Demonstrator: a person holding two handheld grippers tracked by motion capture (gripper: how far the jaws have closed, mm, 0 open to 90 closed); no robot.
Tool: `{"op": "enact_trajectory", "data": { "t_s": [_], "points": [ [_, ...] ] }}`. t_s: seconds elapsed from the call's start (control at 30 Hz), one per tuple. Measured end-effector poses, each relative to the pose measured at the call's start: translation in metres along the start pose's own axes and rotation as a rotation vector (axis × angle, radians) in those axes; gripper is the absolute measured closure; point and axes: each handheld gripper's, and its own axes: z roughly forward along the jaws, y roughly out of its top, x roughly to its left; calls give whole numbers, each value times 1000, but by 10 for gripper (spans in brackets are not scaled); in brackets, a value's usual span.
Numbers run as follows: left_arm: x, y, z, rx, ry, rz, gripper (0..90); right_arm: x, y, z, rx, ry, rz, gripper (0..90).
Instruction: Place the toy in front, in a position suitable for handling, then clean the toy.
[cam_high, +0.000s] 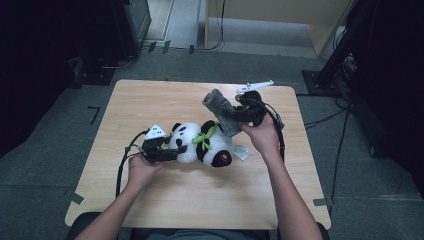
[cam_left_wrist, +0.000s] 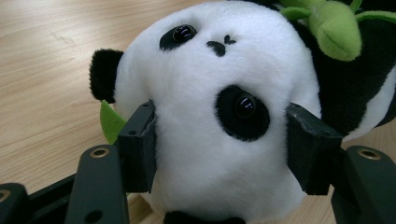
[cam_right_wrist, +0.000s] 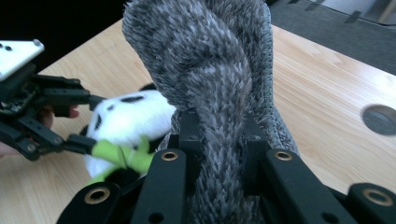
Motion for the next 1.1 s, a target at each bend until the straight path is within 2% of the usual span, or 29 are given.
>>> {"op": "enact_trajectory", "data": {
  "t_s": [0.2, 0.37, 0.67, 0.8, 1.1],
  "points": [
    [1, 1, 0, 7, -1, 7, 358, 13, 17, 22, 23, 26, -25, 775],
    [1, 1, 0, 11, -3, 12, 358, 23, 23, 42, 50, 53, -46, 775],
    [2, -1, 0, 6, -7, 17, 358, 30, 30, 72, 82, 98, -45, 775],
    [1, -3, -1, 1, -5, 19, 358, 33, 32, 84, 112, 88, -60, 770],
    [1, -2, -1, 1, -3, 14, 357, 38, 32, 105, 153, 117, -51, 771]
  ]
}}
